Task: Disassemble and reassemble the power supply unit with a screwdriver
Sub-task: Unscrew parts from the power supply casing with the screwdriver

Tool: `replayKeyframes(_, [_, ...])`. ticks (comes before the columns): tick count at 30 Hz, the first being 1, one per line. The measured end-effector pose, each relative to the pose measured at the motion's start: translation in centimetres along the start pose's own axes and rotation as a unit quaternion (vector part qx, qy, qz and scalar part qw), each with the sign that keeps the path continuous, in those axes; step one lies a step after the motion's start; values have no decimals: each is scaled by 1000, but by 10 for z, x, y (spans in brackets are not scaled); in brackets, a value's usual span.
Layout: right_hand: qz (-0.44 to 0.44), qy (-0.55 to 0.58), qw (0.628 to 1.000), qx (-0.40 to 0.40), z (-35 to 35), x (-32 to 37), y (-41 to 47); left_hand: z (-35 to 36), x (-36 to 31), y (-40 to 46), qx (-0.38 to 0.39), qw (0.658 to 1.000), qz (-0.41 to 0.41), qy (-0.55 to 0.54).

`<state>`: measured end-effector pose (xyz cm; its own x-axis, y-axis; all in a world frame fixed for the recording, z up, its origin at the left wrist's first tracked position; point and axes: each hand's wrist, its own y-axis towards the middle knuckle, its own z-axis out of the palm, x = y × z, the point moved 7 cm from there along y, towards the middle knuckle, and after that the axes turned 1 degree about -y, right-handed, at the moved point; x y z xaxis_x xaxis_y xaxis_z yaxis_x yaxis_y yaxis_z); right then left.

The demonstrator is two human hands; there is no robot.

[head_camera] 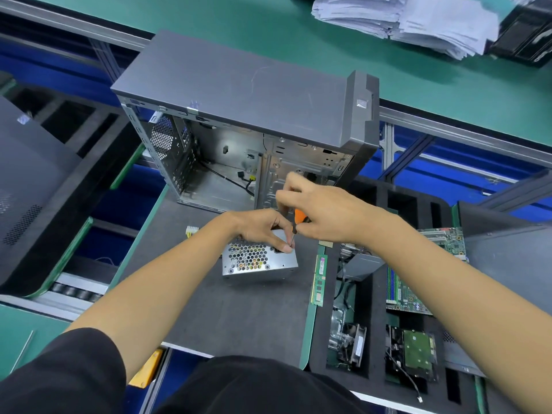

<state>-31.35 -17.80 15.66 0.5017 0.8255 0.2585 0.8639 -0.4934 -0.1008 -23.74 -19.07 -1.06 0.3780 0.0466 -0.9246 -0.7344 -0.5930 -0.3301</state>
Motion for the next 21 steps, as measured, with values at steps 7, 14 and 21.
replayKeyframes(7, [-39, -104, 994, 12, -2, 0, 2, -1, -4, -3, -8, 999, 19, -27])
replayKeyframes(14, [-47, -12, 997, 54, 0, 0, 1, -2, 2, -4, -26, 996, -8, -90])
replayKeyframes(21, [-53, -115, 991, 45, -4, -4, 5, -3, 4, -3, -41, 995, 2, -89])
